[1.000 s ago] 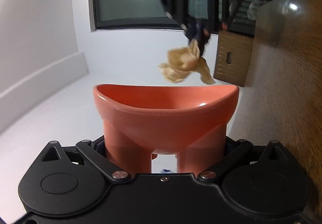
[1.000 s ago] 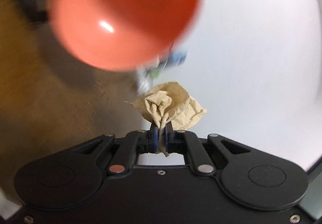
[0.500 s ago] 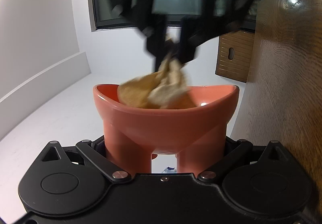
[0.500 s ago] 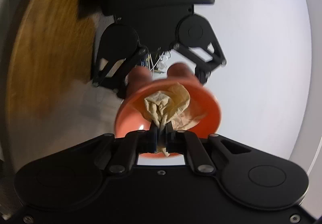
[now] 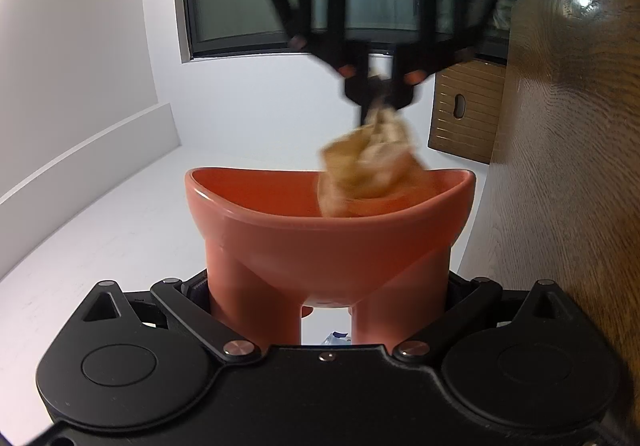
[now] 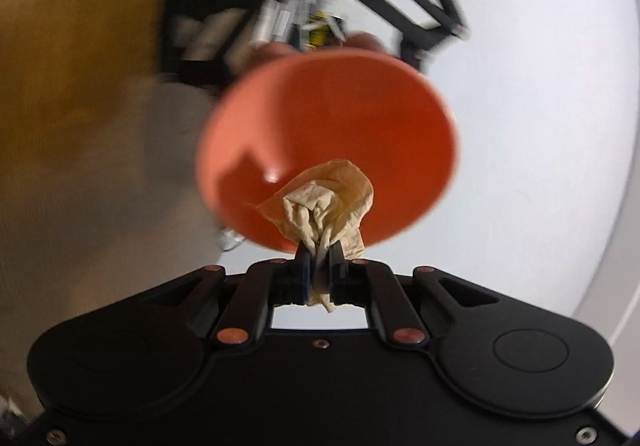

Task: Clean bowl
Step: 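Wipe the cloth inside the bowl with the right tool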

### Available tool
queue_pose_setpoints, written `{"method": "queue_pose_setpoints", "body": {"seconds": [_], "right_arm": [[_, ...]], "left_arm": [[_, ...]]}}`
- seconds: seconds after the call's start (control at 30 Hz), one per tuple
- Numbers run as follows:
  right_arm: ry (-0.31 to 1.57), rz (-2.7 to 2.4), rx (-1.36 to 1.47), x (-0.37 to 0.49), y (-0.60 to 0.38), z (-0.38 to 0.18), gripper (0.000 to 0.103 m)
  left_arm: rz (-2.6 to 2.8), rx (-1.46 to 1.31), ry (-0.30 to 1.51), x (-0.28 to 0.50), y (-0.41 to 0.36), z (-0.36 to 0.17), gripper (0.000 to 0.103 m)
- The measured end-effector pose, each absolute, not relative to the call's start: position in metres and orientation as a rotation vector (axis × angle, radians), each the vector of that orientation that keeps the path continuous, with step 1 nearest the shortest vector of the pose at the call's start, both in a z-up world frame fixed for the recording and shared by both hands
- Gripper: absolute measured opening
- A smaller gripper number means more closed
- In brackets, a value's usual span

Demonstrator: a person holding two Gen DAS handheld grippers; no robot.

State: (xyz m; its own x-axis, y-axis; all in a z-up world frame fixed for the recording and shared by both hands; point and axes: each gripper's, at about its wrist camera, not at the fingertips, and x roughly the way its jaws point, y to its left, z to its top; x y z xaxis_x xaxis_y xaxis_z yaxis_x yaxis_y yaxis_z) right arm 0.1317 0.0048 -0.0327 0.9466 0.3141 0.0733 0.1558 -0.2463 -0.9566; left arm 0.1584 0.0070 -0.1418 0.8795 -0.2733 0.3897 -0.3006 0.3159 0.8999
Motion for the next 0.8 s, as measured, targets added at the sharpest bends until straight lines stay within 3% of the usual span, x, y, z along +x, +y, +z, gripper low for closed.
{"method": "queue_pose_setpoints", "body": {"seconds": [0.17,0.8], "right_arm": [[-0.471,0.241,-1.76,0.106,0.012,-0.039,0.008],[-0.411,0.091,-1.579,0.165,-0.021,0.017,0.008]], "left_arm": [[0.021,1.267,-0.531,0.154,0.008,-0.141,0.098],[0.025,1.267,-0.53,0.151,-0.001,-0.146,0.098]]}}
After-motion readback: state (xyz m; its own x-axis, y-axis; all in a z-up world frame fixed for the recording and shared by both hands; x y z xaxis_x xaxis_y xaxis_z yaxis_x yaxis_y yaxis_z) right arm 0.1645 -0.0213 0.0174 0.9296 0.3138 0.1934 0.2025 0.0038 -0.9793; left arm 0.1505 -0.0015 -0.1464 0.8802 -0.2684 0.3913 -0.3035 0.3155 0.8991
